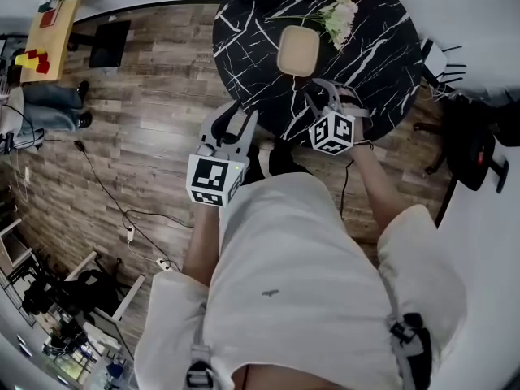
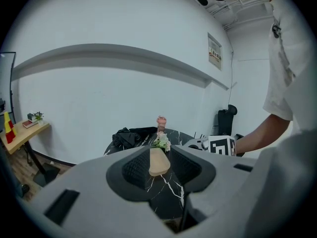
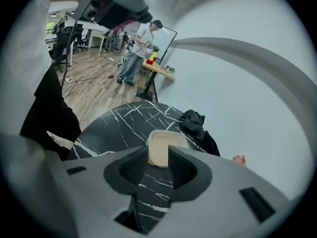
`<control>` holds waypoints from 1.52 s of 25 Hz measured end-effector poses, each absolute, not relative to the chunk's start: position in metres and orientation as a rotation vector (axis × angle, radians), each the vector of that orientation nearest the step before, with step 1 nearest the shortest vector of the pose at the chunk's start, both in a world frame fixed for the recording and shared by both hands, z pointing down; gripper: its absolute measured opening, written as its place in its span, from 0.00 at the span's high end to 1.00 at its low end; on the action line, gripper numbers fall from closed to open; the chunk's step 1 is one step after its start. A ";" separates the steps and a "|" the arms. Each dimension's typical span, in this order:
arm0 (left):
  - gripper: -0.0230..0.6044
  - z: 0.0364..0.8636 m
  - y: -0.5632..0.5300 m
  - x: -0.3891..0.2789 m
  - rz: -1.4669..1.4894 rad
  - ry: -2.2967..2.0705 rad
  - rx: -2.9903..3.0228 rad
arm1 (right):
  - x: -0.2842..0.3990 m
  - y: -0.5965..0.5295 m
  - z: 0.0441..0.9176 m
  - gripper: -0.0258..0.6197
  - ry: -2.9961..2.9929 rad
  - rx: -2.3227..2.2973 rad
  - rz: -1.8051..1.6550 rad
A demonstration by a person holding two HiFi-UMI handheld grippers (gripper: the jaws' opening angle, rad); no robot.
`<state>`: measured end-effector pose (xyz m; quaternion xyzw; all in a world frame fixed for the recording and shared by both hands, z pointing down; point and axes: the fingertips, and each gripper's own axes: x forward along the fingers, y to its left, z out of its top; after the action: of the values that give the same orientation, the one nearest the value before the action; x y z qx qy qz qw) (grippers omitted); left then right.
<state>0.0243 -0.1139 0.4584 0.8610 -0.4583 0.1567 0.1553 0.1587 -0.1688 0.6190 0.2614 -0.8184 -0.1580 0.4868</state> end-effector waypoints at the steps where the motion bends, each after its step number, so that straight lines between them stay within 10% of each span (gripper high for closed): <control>1: 0.78 0.457 -0.114 0.025 0.451 -1.313 2.470 | 0.160 -0.171 0.624 0.76 -1.975 0.635 -0.382; 38: 0.78 0.464 -0.102 0.042 0.488 -1.262 2.447 | 0.163 -0.207 0.723 0.82 -1.673 0.460 -0.608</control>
<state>0.0416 -0.1017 0.4640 0.8622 -0.4445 0.1718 0.1718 0.1632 -0.2070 0.7225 0.1989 -0.7237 -0.2629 0.6063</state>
